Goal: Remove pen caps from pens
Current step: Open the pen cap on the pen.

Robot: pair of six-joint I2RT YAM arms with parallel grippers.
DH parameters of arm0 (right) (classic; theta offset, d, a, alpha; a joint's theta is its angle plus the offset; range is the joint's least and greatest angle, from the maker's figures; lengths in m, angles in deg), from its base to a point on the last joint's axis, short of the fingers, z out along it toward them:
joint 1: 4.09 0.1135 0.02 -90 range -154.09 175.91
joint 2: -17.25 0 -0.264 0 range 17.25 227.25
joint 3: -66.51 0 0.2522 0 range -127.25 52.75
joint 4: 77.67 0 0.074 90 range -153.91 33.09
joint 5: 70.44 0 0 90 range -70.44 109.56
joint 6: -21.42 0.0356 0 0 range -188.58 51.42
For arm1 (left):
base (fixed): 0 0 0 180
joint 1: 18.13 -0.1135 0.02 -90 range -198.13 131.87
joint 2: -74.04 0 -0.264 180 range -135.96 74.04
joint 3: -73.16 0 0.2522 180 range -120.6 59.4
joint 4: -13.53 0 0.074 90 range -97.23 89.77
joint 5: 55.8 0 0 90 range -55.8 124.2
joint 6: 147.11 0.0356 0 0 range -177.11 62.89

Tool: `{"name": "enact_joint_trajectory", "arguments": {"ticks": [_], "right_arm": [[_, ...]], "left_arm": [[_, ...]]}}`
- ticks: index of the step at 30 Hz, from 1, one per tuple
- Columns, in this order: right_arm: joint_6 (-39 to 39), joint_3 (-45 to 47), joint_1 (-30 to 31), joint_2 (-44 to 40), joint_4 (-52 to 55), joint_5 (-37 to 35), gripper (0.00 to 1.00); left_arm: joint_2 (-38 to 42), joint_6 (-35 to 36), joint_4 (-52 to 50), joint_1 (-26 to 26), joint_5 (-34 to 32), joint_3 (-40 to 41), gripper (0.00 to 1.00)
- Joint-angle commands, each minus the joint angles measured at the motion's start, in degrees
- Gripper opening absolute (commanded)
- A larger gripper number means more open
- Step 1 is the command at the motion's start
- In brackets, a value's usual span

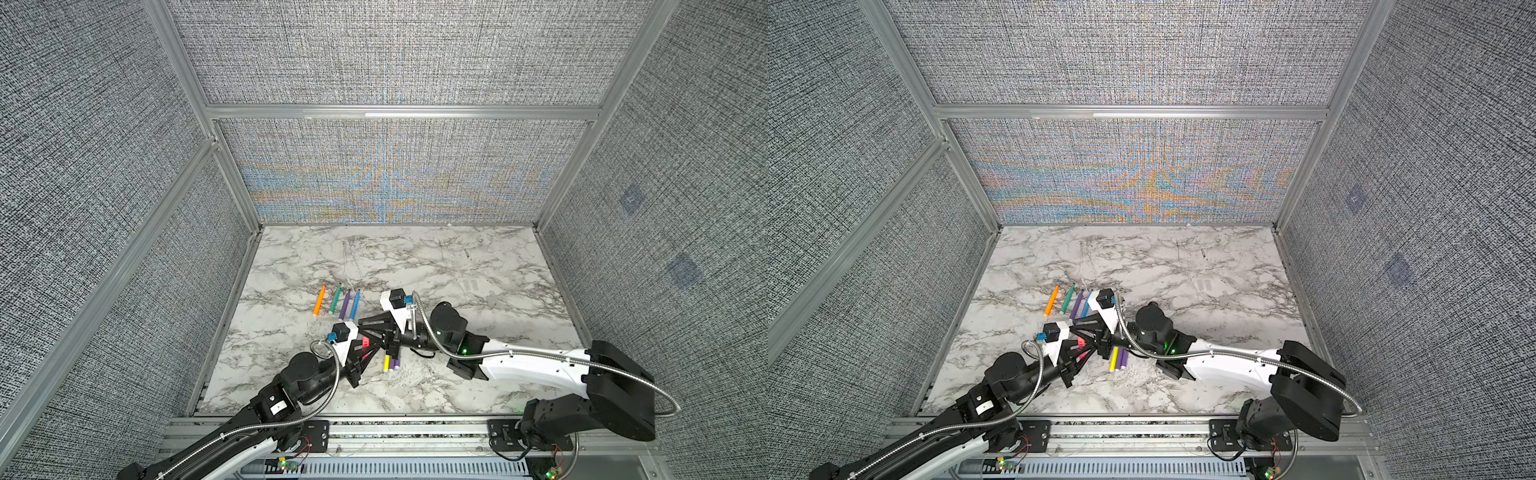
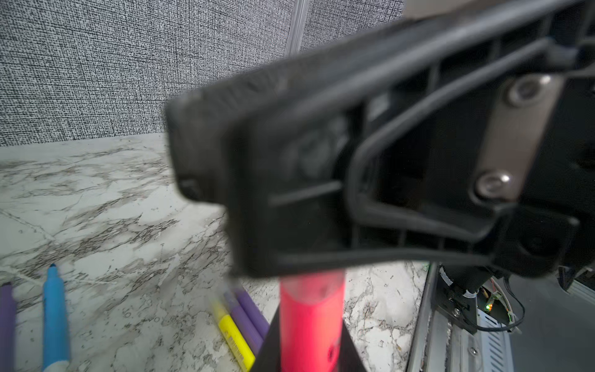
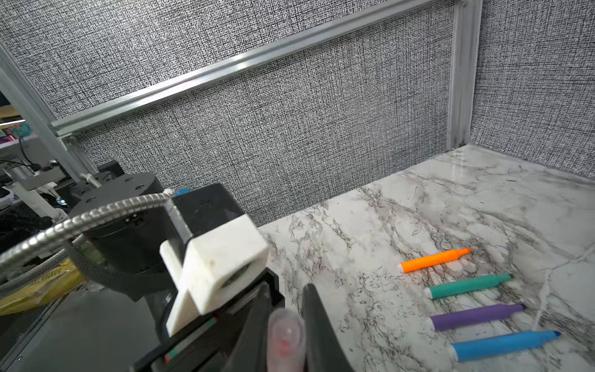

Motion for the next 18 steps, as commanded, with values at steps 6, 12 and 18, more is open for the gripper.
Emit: {"name": "enact_joint_trajectory", "arguments": {"ticks": [6, 12, 18], "right_arm": [[-3.9, -0.8, 0.5, -2.3, 2.0, -4.0, 0.00], [-3.4, -0.1, 0.5, -4.0, 0.0, -6.3, 0.00], [-3.3, 0.2, 0.5, -7.2, -4.7, -10.5, 0.00]], "left_arm": [[2.0, -2.5, -3.1, -0.2, -3.3, -0.1, 0.10], [0.6, -2.8, -2.5, -0.2, -3.4, 0.4, 0.00], [-3.3, -3.6, -1.0, -0.2, -3.6, 0.7, 0.00]]}}
